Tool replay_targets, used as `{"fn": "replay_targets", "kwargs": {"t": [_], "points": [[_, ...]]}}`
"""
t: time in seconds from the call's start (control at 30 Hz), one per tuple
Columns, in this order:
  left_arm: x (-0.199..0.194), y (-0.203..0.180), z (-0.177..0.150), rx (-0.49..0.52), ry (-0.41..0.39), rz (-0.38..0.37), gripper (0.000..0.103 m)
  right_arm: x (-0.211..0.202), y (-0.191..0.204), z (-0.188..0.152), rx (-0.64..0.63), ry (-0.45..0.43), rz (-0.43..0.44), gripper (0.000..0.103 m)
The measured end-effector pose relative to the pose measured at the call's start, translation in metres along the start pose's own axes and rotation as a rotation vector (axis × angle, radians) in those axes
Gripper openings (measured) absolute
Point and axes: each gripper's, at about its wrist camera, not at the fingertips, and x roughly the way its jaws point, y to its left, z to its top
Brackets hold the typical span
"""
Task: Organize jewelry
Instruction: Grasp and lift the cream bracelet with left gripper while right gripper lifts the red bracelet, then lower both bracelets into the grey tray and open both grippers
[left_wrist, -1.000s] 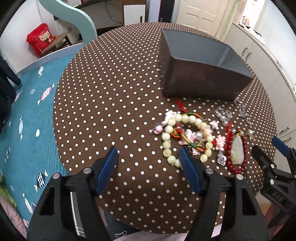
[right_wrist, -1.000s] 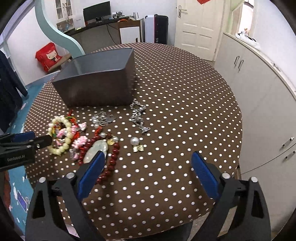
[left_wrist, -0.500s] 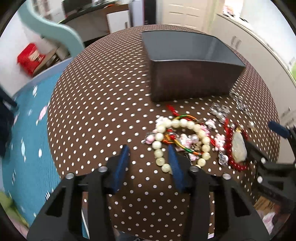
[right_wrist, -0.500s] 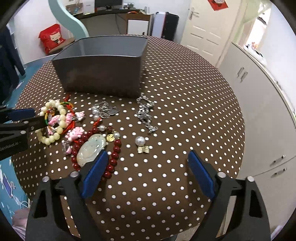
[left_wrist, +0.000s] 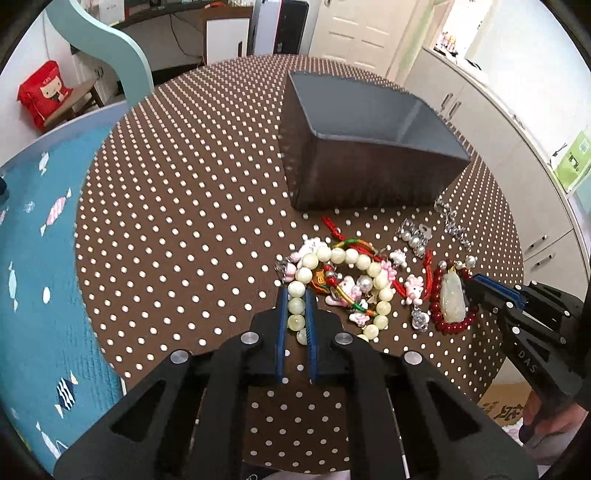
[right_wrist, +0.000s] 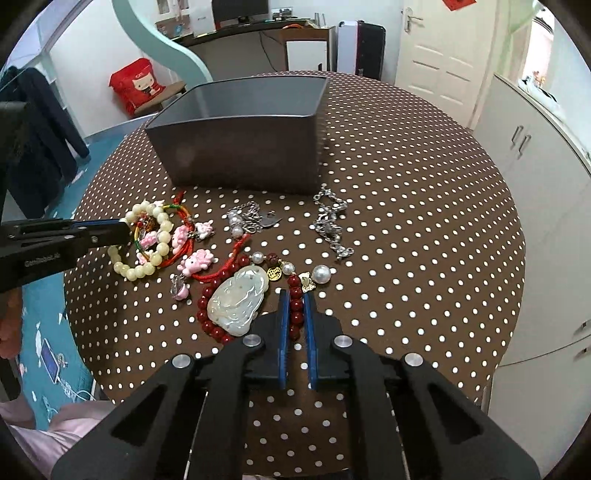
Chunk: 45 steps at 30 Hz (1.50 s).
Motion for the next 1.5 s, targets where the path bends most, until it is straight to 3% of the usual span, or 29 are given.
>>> {"fn": "replay_targets", "kwargs": {"t": [0.1,0.5,0.73,1.03,1.23,1.5], "points": [[-0.010,-0.001,0.001,0.000,-0.027,-0.029,0.009,-0.009,-0.011,0.005,0.012,-0.008,0.005,0.007],[-0.048,-0.022,0.012,0.033,-0.121,-0.134,0.009,-0.050,0.009,0.035,-0.041,-0.127,0.048,0.007],[-0.070,-0.029,0.023,0.056,-0.187,-0.129,0.009,-0.059,0.017,0.043,-0.081,-0.190,0.033,0.007],[-0.095,-0.037,0.050,0.076,-0.282,-0.132,0.009,-0.077,0.017,0.080,-0.109,-0.308,0.013,0.007],[-0.085,-0.039,0.079,0.054,-0.278,-0.130,0.009,-0.063,0.018,0.107,-0.123,-0.318,0.039,0.007],[-0.052,-0.033,0.110,0.015,-0.236,-0.137,0.009,-0.018,0.019,0.136,-0.118,-0.248,0.082,0.007]]}}
